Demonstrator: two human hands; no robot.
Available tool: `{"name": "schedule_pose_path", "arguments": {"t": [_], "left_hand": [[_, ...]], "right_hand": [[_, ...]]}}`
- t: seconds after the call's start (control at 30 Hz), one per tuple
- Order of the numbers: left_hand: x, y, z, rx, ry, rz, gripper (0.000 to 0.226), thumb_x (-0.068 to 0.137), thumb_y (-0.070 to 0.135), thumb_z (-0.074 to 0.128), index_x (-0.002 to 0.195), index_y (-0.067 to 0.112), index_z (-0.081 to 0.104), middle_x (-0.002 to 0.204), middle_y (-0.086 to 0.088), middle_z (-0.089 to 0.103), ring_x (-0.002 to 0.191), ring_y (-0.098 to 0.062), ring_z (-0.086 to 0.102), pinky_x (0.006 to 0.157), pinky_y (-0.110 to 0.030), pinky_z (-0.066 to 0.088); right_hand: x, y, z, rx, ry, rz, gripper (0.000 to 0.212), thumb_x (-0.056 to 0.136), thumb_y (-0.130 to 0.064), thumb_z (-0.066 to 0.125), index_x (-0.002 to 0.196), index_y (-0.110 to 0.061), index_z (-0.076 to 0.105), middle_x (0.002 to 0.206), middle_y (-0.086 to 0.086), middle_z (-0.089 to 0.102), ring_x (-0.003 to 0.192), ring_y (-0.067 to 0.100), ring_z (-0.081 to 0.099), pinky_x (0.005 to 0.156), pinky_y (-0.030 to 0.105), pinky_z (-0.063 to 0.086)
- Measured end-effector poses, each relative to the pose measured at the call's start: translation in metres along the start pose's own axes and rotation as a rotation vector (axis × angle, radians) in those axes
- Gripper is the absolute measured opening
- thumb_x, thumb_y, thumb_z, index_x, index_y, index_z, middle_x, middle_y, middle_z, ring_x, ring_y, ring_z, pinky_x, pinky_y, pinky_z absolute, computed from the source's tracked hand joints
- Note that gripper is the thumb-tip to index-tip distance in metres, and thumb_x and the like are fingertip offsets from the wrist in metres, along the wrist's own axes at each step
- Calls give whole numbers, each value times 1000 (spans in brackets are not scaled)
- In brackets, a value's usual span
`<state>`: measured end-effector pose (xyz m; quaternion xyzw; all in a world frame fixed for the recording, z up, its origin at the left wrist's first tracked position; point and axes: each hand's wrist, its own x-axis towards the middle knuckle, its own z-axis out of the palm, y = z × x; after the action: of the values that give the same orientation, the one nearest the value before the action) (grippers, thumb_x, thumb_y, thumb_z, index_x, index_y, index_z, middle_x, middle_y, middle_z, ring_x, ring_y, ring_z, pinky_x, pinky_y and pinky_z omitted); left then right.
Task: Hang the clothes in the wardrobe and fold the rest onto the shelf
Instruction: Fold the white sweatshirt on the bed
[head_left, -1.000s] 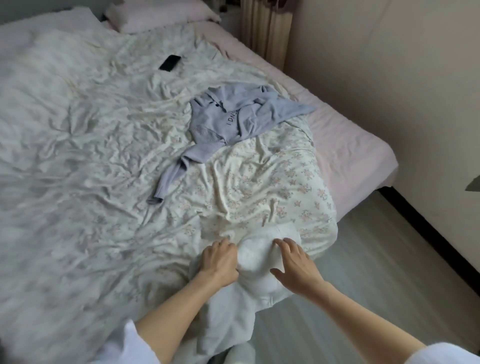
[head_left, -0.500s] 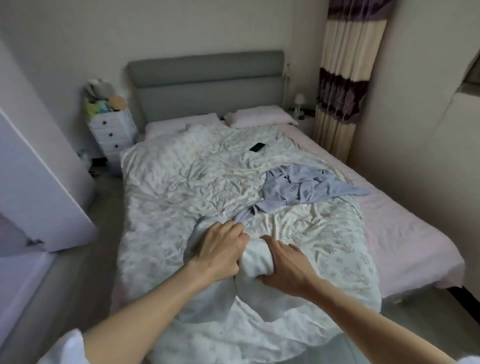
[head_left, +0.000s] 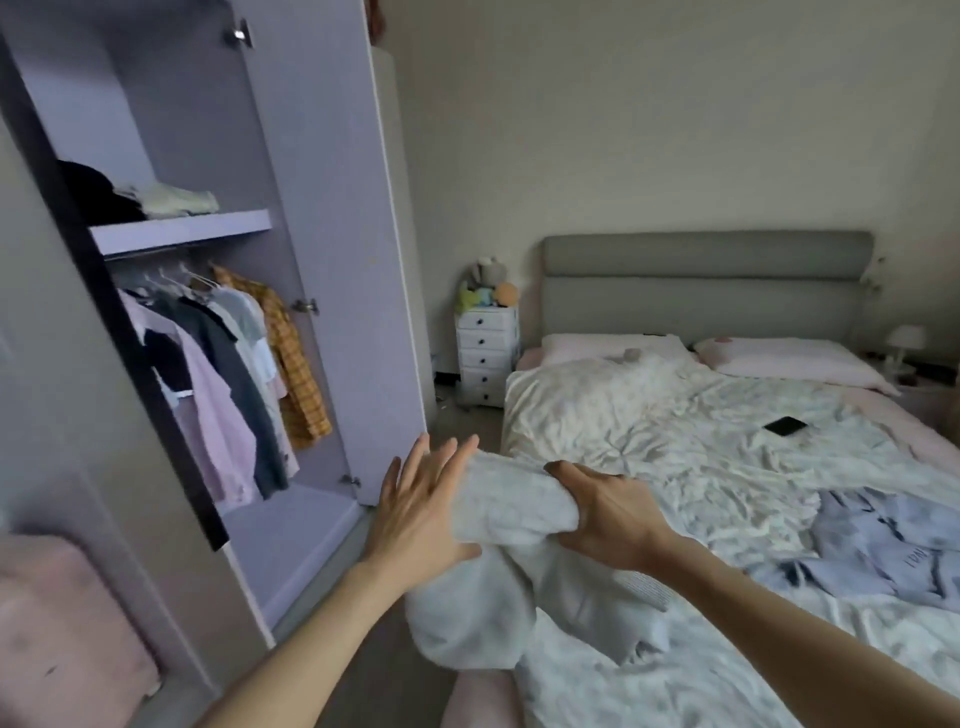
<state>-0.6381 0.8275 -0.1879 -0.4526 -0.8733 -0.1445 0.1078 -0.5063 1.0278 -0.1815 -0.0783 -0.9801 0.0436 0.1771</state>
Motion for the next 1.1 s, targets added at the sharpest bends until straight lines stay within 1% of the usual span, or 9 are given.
{"name": "schedule_pose_path", "arguments": {"t": [0.13,0.23,0.33,0.4,0.5,0.63,0.77,0.9,1.1], "left_hand": [[-19,-104,-26,-258,-27,-122,126,57,54,79,125,63,-26,156,13,8,145,-12,4,116,-41,21],[-19,-156,-35,-289,-31,-177,125,56,54,77,131,62,-23,156,9,13,143,-15,17,112,-38,29],[-8,-191,-31,-140,-29,-158,107,65,45,74,144,41,2,142,4,38,124,-18,44,94,-27,39],[3,-203,-28,-44,44,-163,82,69,39,71,138,28,28,130,3,49,113,-18,52,85,-25,42],[25,-220,-19,-5,158,-189,62,71,34,68,127,23,44,121,3,53,108,-17,54,79,-25,43],[65,-243,-4,-47,258,-176,64,69,29,73,127,22,46,124,5,52,113,-15,51,83,-25,47],[109,-270,10,-219,383,-251,61,68,22,77,122,22,50,122,7,54,112,-13,53,81,-20,45],[193,-311,22,-294,441,-360,54,72,23,75,119,22,50,117,7,57,104,-14,56,76,-22,47],[339,-388,17,-154,448,-420,52,72,25,73,117,28,48,119,11,56,109,-13,54,76,-26,49]], "right_hand": [[74,-55,24,73,-84,-66,55,75,-47,61,124,-32,42,112,-12,62,98,19,61,78,32,46],[117,-86,37,118,-115,-85,51,77,-45,64,121,-27,46,111,-11,63,99,17,61,79,31,45],[152,-109,54,110,-126,-92,45,79,-43,64,116,-23,48,112,-9,62,97,18,61,75,31,45],[170,-115,63,66,-128,-109,42,80,-43,62,114,-23,47,110,-9,60,95,19,61,68,29,41],[198,-113,77,0,-98,-100,41,81,-43,58,115,-25,45,109,-7,57,94,21,61,66,30,42],[240,-98,103,-70,-6,-85,46,85,-41,51,128,-28,41,112,-4,55,98,20,59,73,31,46],[293,-81,136,-66,67,-74,54,83,-40,52,134,-29,38,112,-5,55,99,17,58,69,28,42],[390,-56,168,35,110,-62,53,84,-40,52,134,-32,36,115,-9,54,105,14,56,67,26,35],[561,-16,198,147,117,-101,52,84,-33,53,133,-37,34,115,-10,54,104,14,54,71,25,29]]}}
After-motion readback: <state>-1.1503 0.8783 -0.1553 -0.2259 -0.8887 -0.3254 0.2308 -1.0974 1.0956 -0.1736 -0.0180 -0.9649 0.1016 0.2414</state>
